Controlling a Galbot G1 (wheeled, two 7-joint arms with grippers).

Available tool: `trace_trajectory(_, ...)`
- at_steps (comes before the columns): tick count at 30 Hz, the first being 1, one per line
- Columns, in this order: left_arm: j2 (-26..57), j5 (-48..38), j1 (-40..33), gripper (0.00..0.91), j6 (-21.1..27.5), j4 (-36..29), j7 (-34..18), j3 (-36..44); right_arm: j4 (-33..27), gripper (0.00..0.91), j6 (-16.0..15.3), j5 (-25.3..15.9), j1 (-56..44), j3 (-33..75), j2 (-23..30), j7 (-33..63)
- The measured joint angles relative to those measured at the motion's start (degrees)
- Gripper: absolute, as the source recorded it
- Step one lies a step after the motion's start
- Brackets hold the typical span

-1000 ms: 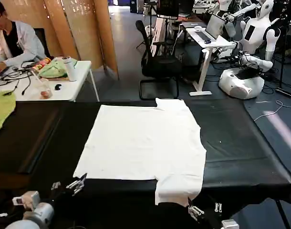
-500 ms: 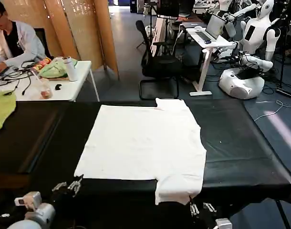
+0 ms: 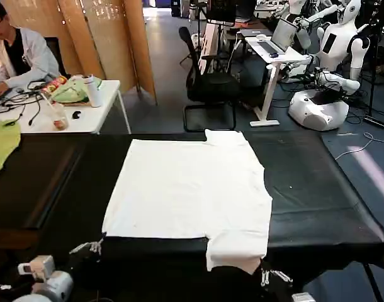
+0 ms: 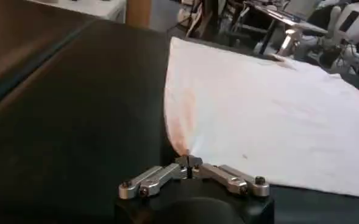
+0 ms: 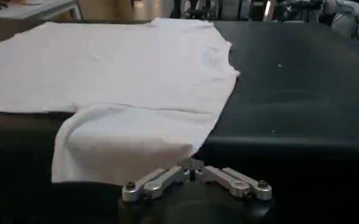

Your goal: Fold and organize the clothes.

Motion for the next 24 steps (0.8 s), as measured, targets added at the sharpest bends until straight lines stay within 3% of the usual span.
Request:
trace_trajectory(5, -1.49, 0.91, 1.97, 0.000, -0.98, -2.59, 0.02, -0.62, 0.52, 0.000, 3.24, 4.38, 2.40, 0.69, -0.84, -0.31)
trace_trajectory(11, -2.76, 1.97, 0.72, 0.000, -2.76, -2.67, 0.04, -0.57, -1.79, 0.000, 4.18, 7.96, 9.70, 0.53, -2.79, 0.19)
trace_trajectory(17, -3.57, 2.26, -4.00, 0.000, -4.31, -1.11, -0.27, 0.37, -9.74, 0.000, 4.55, 9.34, 19.13, -1.52, -5.18, 0.82)
trace_trajectory(24, -4.08, 7.28, -12.17, 0.000, -6.77, 3.60, 1.21, 2.53, -19.47, 0.000, 2.72, 13.47, 32.60, -4.54, -7.39, 2.36)
